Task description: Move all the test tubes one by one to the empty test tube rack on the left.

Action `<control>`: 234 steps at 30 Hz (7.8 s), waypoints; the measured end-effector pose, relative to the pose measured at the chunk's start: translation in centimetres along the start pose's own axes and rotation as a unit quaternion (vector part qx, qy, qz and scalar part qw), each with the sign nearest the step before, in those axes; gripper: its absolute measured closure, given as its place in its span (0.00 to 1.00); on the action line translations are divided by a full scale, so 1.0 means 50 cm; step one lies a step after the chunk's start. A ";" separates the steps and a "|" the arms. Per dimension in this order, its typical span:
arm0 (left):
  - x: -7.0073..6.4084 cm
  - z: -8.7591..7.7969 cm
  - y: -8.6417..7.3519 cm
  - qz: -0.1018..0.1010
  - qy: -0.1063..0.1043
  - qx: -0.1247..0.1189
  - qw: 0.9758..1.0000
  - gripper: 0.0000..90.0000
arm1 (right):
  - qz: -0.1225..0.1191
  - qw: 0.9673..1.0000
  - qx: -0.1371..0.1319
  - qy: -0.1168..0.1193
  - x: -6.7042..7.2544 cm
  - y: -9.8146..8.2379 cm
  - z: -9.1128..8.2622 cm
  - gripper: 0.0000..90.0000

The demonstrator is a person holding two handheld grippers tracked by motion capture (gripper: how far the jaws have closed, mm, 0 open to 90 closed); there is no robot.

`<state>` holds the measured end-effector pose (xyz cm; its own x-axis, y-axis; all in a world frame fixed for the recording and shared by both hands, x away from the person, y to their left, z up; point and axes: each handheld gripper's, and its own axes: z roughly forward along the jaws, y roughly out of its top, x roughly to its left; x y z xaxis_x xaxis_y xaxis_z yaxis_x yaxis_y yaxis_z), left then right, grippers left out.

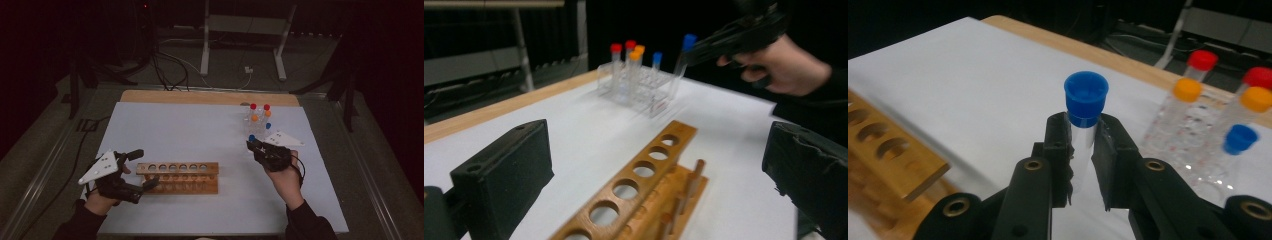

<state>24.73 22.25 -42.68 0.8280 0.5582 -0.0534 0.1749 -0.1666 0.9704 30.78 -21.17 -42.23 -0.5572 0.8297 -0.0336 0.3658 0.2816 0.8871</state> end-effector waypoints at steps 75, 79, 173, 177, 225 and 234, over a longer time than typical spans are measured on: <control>-0.090 0.428 0.152 0.047 -0.091 0.106 0.989 0.84 | -0.051 0.997 0.014 0.061 0.060 0.009 0.002 0.85; -0.091 0.430 0.154 0.054 -0.084 0.104 0.990 0.85 | -0.046 0.997 0.014 0.062 0.058 0.009 0.002 0.85; -0.069 0.250 0.035 0.049 -0.055 0.110 0.991 0.43 | 0.007 0.999 -0.035 0.030 -0.036 0.016 -0.030 0.00; -0.065 0.239 0.044 0.031 -0.054 0.100 0.993 0.28 | 0.007 0.999 -0.031 -0.011 -0.070 0.013 -0.036 0.00; -0.052 0.224 0.055 0.002 -0.049 0.091 0.995 0.02 | 0.072 0.992 0.058 -0.088 -0.195 -0.046 0.121 0.85; -0.051 0.221 0.057 0.000 -0.055 0.088 0.995 0.02 | 0.060 0.993 0.025 -0.094 -0.188 -0.021 0.088 0.85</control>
<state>28.99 11.36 -42.38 0.8798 0.4671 -0.0881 0.2572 -0.3120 0.9146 38.93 -27.15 -44.89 -0.3604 0.9326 -0.0175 0.4604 0.1942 0.8662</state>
